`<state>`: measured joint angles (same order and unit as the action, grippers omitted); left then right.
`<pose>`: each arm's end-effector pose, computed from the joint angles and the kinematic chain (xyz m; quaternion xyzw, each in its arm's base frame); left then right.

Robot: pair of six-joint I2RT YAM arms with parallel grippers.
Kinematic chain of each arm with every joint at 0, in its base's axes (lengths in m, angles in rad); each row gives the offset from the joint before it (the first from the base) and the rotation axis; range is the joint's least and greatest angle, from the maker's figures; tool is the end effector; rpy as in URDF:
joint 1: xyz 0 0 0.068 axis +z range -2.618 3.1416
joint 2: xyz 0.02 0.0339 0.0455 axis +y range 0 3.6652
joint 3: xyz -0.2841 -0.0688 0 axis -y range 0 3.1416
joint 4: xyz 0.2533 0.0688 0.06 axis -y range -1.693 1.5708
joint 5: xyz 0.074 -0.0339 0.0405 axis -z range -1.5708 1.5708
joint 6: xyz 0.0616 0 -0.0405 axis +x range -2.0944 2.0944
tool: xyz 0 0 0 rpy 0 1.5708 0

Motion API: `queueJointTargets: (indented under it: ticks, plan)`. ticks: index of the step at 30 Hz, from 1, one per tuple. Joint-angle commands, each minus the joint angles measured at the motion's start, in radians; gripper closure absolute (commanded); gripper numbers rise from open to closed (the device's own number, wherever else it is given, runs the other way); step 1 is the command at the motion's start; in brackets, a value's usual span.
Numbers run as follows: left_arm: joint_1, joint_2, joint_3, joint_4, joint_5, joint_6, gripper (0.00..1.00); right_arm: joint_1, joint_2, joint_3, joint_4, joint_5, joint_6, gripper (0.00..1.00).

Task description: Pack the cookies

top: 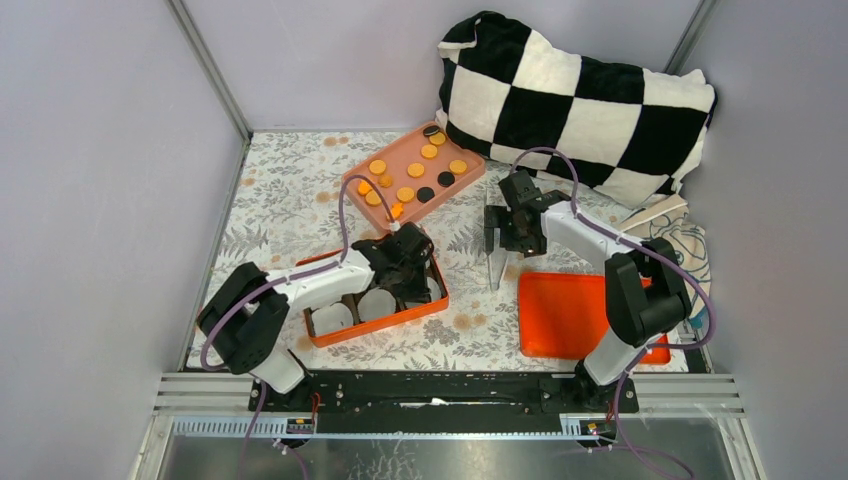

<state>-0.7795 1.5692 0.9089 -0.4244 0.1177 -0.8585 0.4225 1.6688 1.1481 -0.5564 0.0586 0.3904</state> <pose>0.2222 -0.2298 0.1701 -0.0241 0.9687 -0.2145 0.1224 0.3313 0.1450 0.2030 -0.0084 0.9693 0.0705 0.2356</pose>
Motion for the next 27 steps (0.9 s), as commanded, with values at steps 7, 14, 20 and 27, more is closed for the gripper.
queueJointTargets:
  ticks: [7, 14, 20, 27]
  plan:
    - [0.088, 0.072, 0.476, -0.197, -0.232, 0.065, 0.76, -0.002, 0.088, 0.227, -0.029, 0.031, -0.072, 0.00]
    - [0.217, 0.476, 0.862, -0.238, -0.346, 0.136, 0.79, -0.004, 0.085, 0.269, -0.030, 0.053, -0.065, 0.00]
    - [0.262, 0.713, 1.074, -0.207, -0.360, 0.147, 0.81, -0.004, 0.029, 0.196, 0.007, 0.051, -0.065, 0.00]
    - [0.279, 0.815, 1.152, -0.154, -0.375, 0.164, 0.80, -0.005, 0.001, 0.123, 0.028, 0.018, -0.056, 0.00]
